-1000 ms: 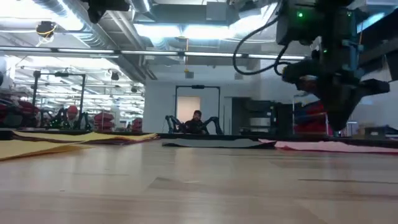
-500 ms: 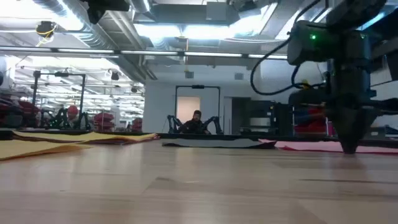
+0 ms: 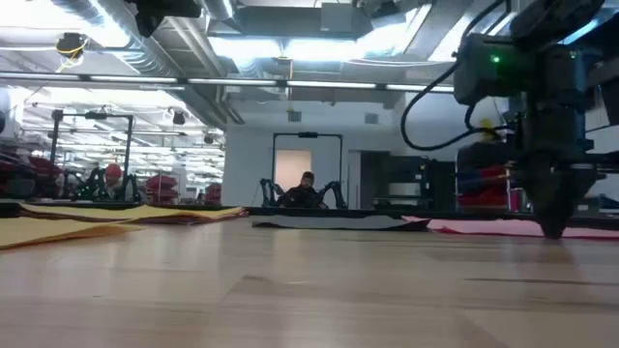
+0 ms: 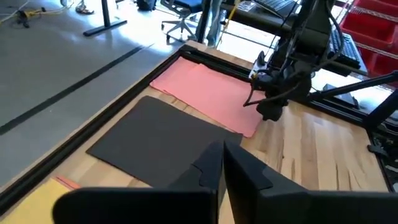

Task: Organize paper
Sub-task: Stack the pink paper on top of the other pink paper

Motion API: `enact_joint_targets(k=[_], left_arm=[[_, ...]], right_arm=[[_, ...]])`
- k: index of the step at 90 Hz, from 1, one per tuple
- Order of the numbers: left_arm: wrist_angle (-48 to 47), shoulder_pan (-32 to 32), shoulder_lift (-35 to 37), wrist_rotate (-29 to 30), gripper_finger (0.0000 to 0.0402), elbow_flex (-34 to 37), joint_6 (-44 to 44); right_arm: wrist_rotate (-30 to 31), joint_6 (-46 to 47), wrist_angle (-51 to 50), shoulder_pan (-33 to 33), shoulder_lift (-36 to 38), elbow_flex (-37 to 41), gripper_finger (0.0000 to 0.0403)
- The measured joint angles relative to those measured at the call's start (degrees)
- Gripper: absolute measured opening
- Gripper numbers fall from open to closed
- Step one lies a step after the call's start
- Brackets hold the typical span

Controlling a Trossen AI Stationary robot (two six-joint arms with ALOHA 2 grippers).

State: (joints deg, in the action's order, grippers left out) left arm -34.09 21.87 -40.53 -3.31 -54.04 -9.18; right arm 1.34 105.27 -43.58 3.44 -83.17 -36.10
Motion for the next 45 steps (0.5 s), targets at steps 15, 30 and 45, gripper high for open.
enact_joint_targets(k=[15,30,45], left_arm=[[0.00,0.00,0.00,0.00,0.0000,0.00,0.18],[0.00,0.00,0.00,0.02,0.0000,0.00,0.20],[0.02,0.00,0.00,0.02,0.0000,0.00,0.62]], right_arm=[[3.11,2.47,-2.27,0.00,-0.07,0.07,0.0000],[6.11,4.79,-5.28,-0.04,-0.18,0.27,0.0000],[8.38,7.41,-7.32,-0.11,-0.22,0.38,0.0000]])
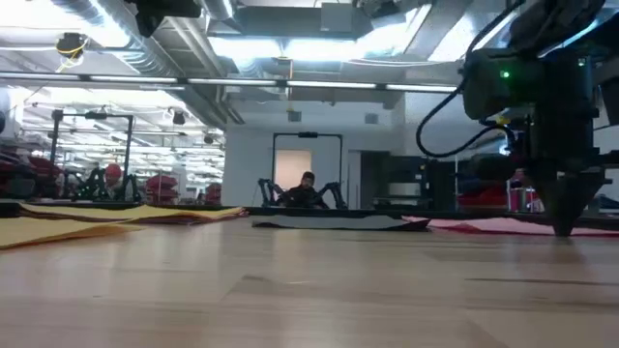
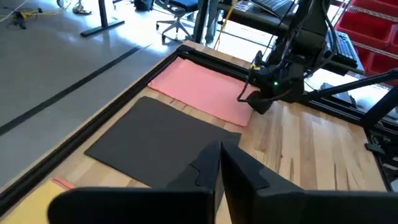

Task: Organize paper
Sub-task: Stack the pink paper on top of the other pink paper

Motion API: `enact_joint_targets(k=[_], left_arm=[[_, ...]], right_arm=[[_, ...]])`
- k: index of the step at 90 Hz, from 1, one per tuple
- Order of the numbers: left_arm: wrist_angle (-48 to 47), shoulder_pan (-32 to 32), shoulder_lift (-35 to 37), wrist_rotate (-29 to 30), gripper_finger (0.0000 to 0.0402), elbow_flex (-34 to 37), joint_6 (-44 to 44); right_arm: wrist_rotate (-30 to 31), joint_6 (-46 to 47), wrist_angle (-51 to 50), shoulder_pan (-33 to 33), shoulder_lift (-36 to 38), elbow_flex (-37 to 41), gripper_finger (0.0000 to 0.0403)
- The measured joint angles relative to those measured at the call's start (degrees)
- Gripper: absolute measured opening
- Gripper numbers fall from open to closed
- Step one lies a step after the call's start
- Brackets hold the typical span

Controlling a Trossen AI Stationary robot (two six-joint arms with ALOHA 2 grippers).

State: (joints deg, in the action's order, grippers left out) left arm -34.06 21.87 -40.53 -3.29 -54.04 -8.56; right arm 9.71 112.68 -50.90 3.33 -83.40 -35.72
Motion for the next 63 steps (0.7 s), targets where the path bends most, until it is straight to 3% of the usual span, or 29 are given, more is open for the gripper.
enact_joint_targets(k=[34,53,63], left_arm=[[-0.02,0.00,0.00,0.00,0.0000,0.00,-0.02],[-0.53,0.00,0.09,0.00,0.0000,0.00,-0.26],[-1.21,0.00,0.09,-0.01,0.0000,0.00,-0.26]], right_arm=[[0.42,0.61,-0.17,-0.02,0.02,-0.41,0.0000],[2.84,-7.04,0.43,1.84,0.66,-7.53,0.0000],[1.36,-13.81,6.00,1.86,0.68,-9.91,0.0000]])
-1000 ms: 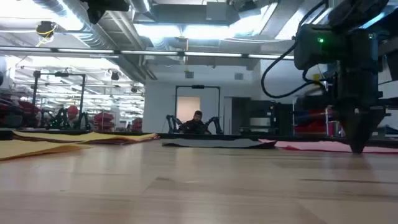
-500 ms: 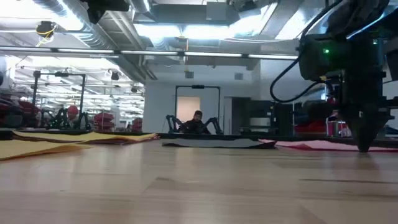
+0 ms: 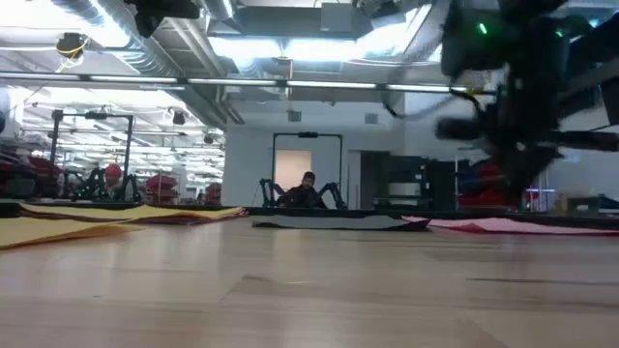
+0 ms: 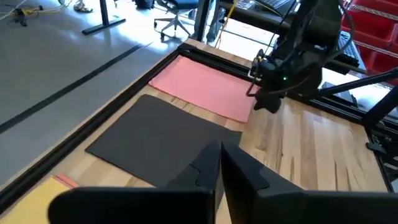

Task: Organize paper
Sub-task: Stack the pink paper on top of the other pink paper

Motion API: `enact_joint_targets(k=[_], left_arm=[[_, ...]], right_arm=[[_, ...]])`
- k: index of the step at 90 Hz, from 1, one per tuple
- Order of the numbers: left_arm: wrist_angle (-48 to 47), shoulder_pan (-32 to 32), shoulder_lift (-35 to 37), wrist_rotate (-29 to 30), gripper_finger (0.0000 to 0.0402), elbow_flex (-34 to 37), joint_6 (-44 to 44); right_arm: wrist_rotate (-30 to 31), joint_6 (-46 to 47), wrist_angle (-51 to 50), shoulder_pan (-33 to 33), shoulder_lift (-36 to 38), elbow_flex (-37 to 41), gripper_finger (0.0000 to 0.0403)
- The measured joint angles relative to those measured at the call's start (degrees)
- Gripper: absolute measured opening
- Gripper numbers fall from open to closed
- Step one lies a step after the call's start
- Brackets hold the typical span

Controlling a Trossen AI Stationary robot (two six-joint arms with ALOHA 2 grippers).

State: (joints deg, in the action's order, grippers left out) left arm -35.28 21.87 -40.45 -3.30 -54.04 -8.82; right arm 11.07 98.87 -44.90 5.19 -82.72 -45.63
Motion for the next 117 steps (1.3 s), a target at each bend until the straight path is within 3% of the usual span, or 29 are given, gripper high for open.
enact_joint_targets(k=[36,59,117], left_arm=[[-0.09,0.00,0.01,-0.01,0.0000,0.00,0.28],[-0.29,0.00,0.02,-0.01,0.0000,0.00,-0.07],[-0.60,-0.02,0.02,-0.03,0.0000,0.00,0.31]], right_arm=[[-3.80,-1.43,10.44,-4.25,-6.80,3.54,0.0000],[-5.31,-1.96,8.95,-7.74,-7.41,3.58,0.0000],[0.53,-4.96,7.93,-9.39,-7.54,3.74,0.0000]])
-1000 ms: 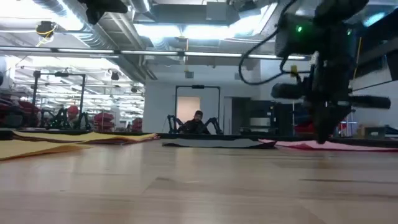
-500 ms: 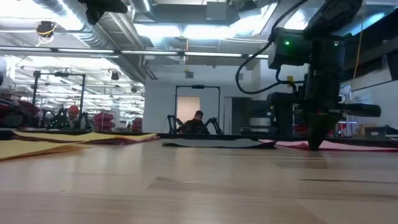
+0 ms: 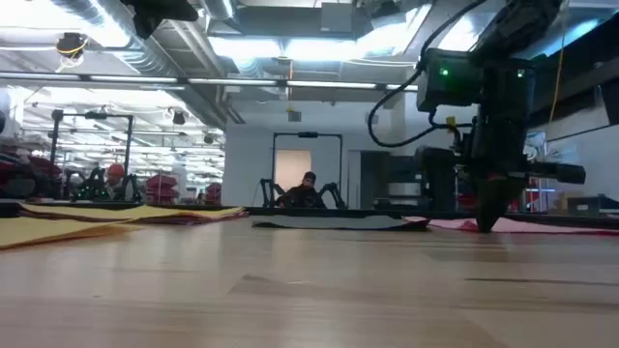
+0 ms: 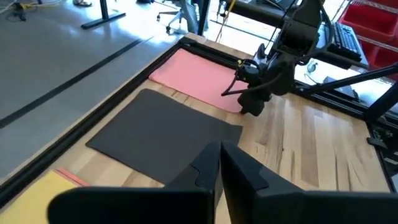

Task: Organize paper
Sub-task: Stack the pink paper on top of the other pink paper, then stack the yellow paper on top of the stacked yellow papers

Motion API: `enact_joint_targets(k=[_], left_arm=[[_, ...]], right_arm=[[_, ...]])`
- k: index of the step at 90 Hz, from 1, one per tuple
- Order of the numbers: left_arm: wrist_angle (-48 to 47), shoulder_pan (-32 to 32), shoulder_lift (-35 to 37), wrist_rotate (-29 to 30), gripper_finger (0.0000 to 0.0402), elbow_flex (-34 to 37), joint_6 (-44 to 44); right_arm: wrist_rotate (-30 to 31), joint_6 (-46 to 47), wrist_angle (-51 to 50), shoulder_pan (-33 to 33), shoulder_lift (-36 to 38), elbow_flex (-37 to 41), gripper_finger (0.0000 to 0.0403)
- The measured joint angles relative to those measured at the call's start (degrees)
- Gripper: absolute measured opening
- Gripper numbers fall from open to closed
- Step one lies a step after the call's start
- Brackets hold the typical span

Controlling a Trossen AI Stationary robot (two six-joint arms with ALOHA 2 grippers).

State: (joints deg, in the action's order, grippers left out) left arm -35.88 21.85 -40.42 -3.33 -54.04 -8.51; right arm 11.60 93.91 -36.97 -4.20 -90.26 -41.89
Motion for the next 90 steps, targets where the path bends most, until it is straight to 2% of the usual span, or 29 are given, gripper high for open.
enact_joint_targets(k=[58,90], left_arm=[[-3.20,0.02,-0.03,0.01,0.0000,0.00,1.02],[-10.25,-0.27,-2.34,-0.03,0.0000,0.00,5.79]], right_arm=[[-0.77,-10.50,-1.24,-0.06,3.36,0.11,0.0000],[-8.77,-18.85,3.83,0.01,3.80,-0.18,0.0000]])
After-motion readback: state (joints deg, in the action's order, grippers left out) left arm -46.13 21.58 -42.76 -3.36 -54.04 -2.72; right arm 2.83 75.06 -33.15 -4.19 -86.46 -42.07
